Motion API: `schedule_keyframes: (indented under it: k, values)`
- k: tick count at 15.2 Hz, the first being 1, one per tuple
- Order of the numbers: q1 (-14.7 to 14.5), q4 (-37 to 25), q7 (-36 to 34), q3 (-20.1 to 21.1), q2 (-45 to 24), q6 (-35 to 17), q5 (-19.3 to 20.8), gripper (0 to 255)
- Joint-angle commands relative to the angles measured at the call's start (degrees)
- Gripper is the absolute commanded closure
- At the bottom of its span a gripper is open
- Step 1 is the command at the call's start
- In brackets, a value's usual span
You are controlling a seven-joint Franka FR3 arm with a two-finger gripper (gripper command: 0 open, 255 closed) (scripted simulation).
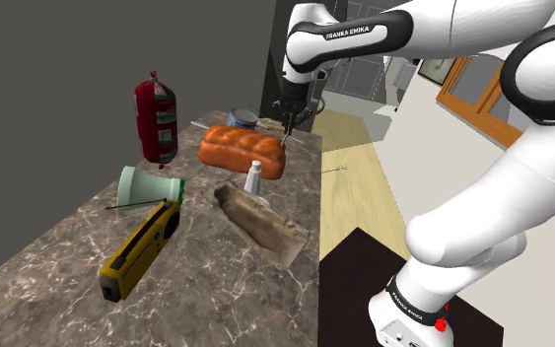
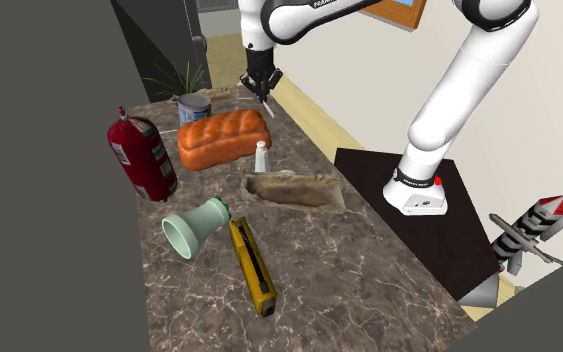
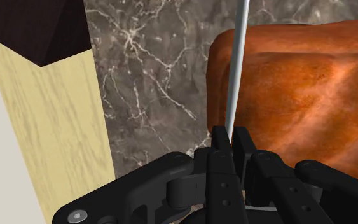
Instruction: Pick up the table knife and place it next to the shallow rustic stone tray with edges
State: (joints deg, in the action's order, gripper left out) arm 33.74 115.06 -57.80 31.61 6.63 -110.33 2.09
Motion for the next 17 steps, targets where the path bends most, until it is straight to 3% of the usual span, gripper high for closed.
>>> schedule_keyframes:
  k: [1, 17]
  values:
    - [1.2, -0.6, 2.5, -1.4, -0.9, -0.4, 0.6, 255]
    - [9.5, -13.6, 17.7, -10.0, -13.7, -0.3, 5.8, 255]
